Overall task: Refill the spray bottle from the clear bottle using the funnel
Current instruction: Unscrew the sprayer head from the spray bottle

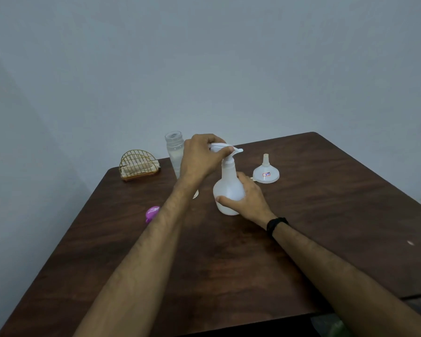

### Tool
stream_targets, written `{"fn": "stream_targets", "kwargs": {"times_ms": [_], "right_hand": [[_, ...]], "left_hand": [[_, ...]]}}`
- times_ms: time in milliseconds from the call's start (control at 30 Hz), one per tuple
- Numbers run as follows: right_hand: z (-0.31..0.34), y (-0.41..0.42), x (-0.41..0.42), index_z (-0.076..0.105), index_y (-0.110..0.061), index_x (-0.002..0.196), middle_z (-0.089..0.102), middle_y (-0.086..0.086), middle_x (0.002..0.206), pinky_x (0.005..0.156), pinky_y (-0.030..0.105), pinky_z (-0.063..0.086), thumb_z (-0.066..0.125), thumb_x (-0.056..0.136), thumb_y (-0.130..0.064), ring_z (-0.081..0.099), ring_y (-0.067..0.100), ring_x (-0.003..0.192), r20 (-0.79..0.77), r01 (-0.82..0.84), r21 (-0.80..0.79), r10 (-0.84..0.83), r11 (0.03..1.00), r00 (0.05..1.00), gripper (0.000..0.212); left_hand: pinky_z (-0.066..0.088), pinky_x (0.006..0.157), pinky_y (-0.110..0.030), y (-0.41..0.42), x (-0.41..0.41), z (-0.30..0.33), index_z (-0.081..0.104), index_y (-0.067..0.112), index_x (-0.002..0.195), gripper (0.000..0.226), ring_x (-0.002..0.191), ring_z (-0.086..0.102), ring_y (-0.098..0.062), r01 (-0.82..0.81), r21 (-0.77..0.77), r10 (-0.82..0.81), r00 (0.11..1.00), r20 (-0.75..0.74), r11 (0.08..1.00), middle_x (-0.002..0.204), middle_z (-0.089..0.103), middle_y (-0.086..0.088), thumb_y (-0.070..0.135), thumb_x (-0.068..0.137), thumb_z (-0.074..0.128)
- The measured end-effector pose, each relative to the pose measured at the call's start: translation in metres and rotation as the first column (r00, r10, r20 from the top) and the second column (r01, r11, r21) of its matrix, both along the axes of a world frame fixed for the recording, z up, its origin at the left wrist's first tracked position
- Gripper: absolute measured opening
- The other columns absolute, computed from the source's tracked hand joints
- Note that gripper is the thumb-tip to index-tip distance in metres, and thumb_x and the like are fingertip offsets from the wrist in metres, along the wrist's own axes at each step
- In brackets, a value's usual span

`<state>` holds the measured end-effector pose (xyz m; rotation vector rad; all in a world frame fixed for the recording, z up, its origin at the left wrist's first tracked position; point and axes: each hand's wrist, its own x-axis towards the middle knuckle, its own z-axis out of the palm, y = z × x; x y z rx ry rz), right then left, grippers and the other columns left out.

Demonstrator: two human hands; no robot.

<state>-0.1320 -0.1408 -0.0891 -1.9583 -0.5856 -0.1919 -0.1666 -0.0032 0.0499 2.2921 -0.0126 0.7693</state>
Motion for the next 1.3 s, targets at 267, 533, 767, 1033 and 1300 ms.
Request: {"fn": "stream_targets", "kwargs": {"times_ms": [267,533,767,1033,1300], "right_hand": [[0.0,0.001,-0.002,0.05,-0.028,0.13,0.058,-0.006,0.122,0.089,0.028,0.046,0.081,0.07,-0.056,0.054,0.01,0.109,0.012,0.014,0.016,-0.014,1.0,1.0,0.073],[-0.001,0.0,0.001,0.048,-0.037,0.125,0.057,-0.008,0.119,0.089,0.031,0.051,0.081,0.066,-0.056,0.056,0.011,0.107,-0.03,-0.031,0.03,0.032,0.999,0.999,0.07],[-0.002,-0.001,0.003,0.052,-0.031,0.127,0.059,-0.007,0.118,0.089,0.035,0.054,0.082,0.068,-0.053,0.057,0.012,0.107,-0.051,-0.05,0.045,0.052,0.998,0.997,0.07],[-0.002,-0.001,0.002,0.053,-0.032,0.123,0.061,-0.006,0.117,0.088,0.034,0.053,0.081,0.064,-0.057,0.058,0.011,0.106,-0.034,-0.031,0.061,0.033,0.998,0.999,0.069],[-0.003,0.007,0.002,0.052,-0.032,0.126,0.059,-0.009,0.118,0.09,0.031,0.05,0.081,0.066,-0.058,0.055,0.009,0.107,-0.011,0.017,0.054,-0.016,0.998,1.0,0.071]], "left_hand": [[0.05,0.059,-0.026,-0.016,-0.016,0.003,0.06,0.02,0.1,0.054,0.07,0.063,-0.014,-0.161,0.026,0.161,0.987,0.012,0.987,0.072,0.065,0.002,0.06,0.071,0.08],[0.047,0.076,-0.023,0.031,-0.002,-0.02,0.068,0.007,0.121,0.027,0.08,0.063,-0.008,0.235,-0.573,-0.466,0.833,-0.298,0.785,0.093,0.071,0.002,0.009,0.101,0.05],[0.04,0.114,-0.039,0.032,0.006,-0.031,0.059,0.006,0.135,0.034,0.134,0.055,-0.023,0.452,-0.632,-0.734,0.612,-0.294,0.629,0.139,0.062,-0.01,0.009,0.102,0.051],[0.055,0.097,-0.038,0.021,0.003,-0.048,0.074,0.013,0.113,0.023,0.112,0.069,-0.025,0.398,-0.565,-0.583,0.789,-0.191,0.723,0.117,0.074,-0.01,0.026,0.096,0.065],[0.058,0.088,-0.031,-0.01,0.008,-0.06,0.054,0.014,0.119,0.056,0.105,0.071,-0.02,0.166,-0.671,-0.29,0.954,-0.076,0.722,0.114,0.073,-0.008,0.013,0.075,0.088]]}}
